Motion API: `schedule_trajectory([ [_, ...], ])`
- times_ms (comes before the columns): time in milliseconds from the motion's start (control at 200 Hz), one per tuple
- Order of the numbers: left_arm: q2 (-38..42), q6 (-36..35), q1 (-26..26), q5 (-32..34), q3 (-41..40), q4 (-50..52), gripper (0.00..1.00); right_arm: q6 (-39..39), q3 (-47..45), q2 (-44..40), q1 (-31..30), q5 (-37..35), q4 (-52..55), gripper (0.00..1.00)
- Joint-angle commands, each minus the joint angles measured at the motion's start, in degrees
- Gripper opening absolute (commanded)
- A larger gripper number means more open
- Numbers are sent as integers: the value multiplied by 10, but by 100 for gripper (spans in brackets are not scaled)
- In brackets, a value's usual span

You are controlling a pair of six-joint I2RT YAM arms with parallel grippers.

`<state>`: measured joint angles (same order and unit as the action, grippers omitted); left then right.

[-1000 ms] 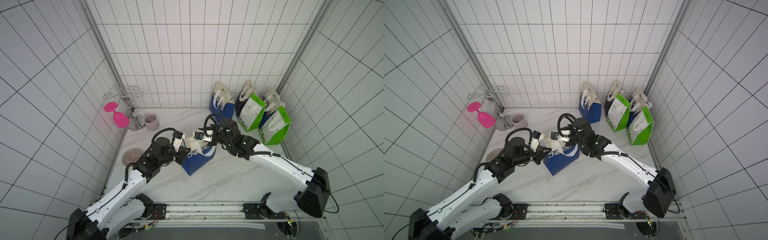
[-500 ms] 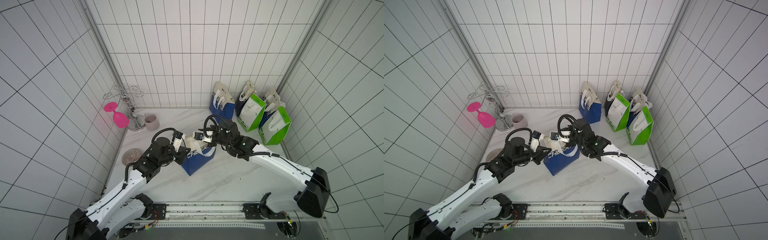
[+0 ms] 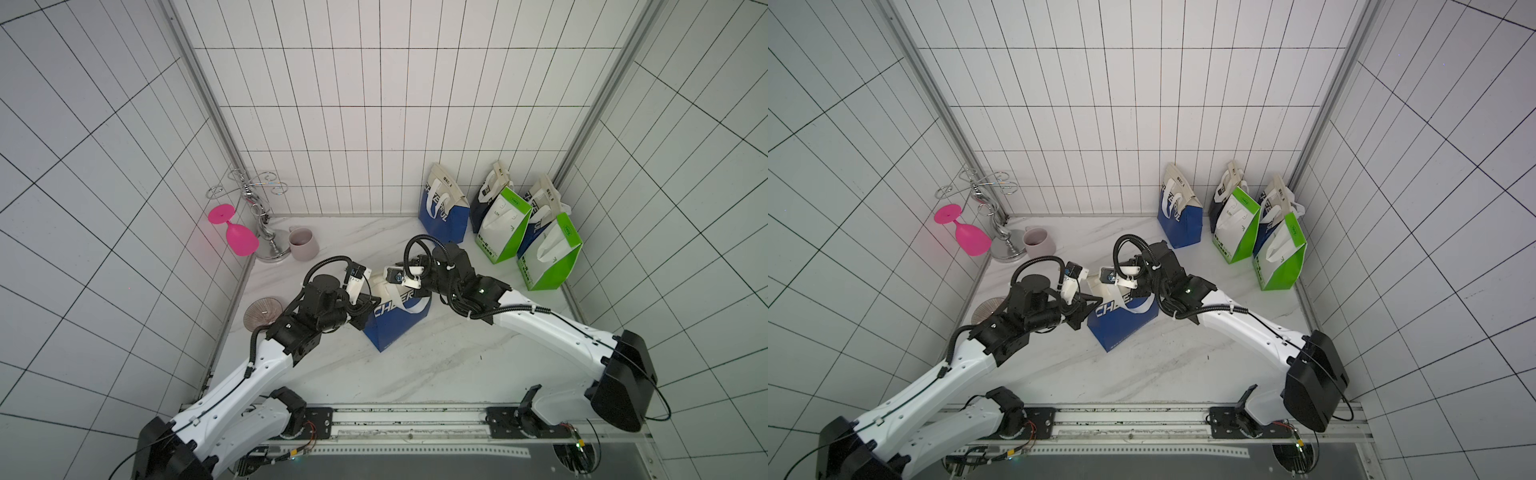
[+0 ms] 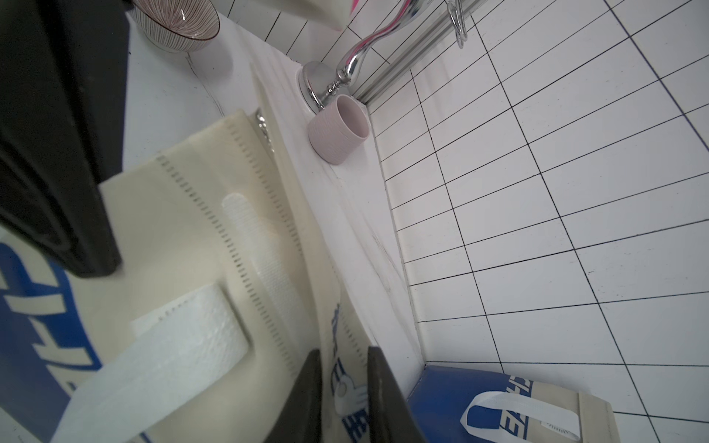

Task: Open the takeout bag
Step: Open the takeout bag at the center of the board.

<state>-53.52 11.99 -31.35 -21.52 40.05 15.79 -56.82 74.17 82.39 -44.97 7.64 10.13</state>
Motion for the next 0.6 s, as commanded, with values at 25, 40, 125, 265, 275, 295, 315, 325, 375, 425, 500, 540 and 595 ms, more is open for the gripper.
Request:
schedule_trajectory([
  [25, 1, -6, -2, -4, -3, 34, 0, 32, -60, -29, 8, -22, -57, 26],
  [40, 1, -5, -2, -3, -3, 34, 0, 33, -62, -30, 8, -22, -57, 26],
  [125, 1, -5, -2, -3, -3, 34, 0, 41, -74, -36, 8, -19, -57, 26],
  [265, 1, -6, -2, -3, -2, 34, 0, 50, -89, -38, 6, -14, -62, 26],
  [275, 1, -5, -2, -2, -2, 34, 0, 51, -89, -37, 5, -14, -62, 26],
  [295, 1, -5, -2, -2, -2, 34, 0, 51, -91, -37, 4, -13, -62, 26],
  [315, 1, -5, -2, -2, -2, 34, 0, 52, -92, -36, 3, -13, -62, 26],
  [325, 1, -5, -2, -3, -2, 34, 0, 52, -92, -36, 3, -13, -62, 26],
  [375, 2, -5, -1, -1, -2, 34, 0, 54, -94, -34, 1, -11, -62, 26],
  [425, 2, -6, -2, -1, -2, 34, 0, 55, -95, -31, -3, -11, -63, 26],
  [500, 2, -6, -2, 0, -2, 34, 0, 56, -98, -24, -7, -14, -64, 26],
  [540, 2, -5, -1, -1, -2, 34, 0, 55, -99, -22, -9, -15, -64, 26],
  [595, 2, -6, -2, 0, -2, 35, 0, 57, -105, -20, -9, -16, -68, 25],
])
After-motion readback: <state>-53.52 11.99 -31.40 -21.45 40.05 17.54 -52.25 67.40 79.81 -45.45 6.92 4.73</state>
